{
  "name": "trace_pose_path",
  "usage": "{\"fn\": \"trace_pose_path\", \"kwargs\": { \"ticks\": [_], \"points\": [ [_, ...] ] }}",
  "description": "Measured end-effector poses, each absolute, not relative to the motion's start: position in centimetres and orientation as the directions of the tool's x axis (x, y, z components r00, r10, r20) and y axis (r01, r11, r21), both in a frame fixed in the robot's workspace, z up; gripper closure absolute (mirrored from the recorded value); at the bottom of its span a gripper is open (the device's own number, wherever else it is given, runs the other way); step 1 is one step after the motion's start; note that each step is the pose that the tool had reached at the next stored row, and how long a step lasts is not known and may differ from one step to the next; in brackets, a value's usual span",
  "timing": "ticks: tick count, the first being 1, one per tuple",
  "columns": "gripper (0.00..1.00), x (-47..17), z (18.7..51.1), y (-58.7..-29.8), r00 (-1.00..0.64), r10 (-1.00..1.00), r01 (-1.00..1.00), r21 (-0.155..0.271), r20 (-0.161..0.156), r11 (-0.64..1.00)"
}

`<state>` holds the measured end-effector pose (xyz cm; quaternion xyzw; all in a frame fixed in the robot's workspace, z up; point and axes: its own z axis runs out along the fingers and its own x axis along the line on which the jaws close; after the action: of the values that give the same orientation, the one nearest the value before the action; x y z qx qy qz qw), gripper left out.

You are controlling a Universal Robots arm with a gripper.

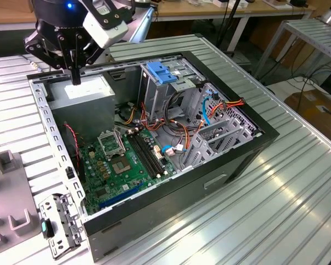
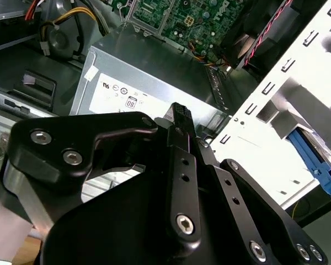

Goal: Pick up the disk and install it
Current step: 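Reach for the disk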

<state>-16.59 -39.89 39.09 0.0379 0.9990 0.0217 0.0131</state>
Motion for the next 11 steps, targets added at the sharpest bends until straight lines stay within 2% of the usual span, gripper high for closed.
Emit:
{"fn": "trace_pose_path", "kwargs": {
  "ticks": [11],
  "points": [
    [0.89, -17.56, 39.06, -39.89, -0.997, 0.076, 0.075, 0.044, -0.024, 0.996]
  ]
}}
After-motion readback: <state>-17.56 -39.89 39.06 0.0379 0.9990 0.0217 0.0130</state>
